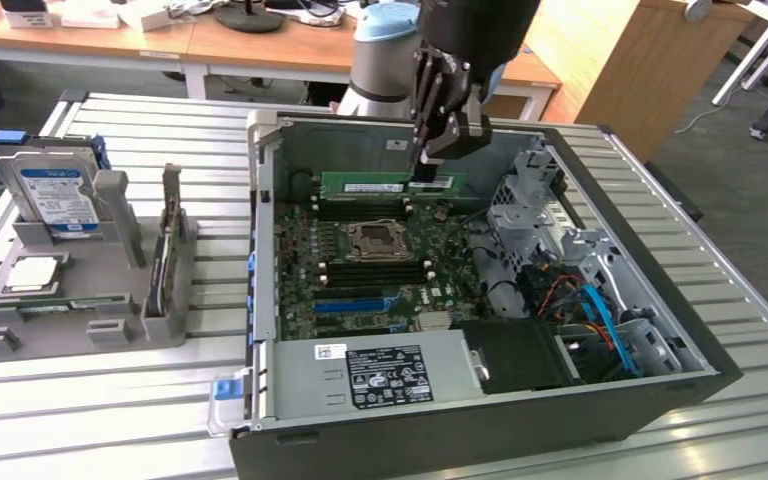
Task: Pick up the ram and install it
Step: 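Pick up the ram and move it above insertion slot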
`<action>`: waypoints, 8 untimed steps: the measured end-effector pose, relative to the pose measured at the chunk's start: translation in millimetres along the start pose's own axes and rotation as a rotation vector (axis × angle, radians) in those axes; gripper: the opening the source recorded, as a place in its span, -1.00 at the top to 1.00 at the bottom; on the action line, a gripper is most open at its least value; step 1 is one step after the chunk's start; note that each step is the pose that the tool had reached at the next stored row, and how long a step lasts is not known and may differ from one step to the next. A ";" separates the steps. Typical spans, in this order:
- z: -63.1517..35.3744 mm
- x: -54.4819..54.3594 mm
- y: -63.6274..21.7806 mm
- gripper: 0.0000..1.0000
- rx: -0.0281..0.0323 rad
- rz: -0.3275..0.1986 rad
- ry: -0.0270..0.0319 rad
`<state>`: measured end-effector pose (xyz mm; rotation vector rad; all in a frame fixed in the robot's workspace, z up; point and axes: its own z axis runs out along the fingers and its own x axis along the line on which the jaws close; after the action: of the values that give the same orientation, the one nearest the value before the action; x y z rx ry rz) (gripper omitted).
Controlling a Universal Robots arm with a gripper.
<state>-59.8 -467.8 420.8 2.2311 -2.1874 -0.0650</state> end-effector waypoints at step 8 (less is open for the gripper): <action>-0.7 0.4 -16.6 0.76 0.0000 0.000 -0.0001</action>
<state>-43.2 -467.9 420.8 2.2313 -2.1872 -0.0651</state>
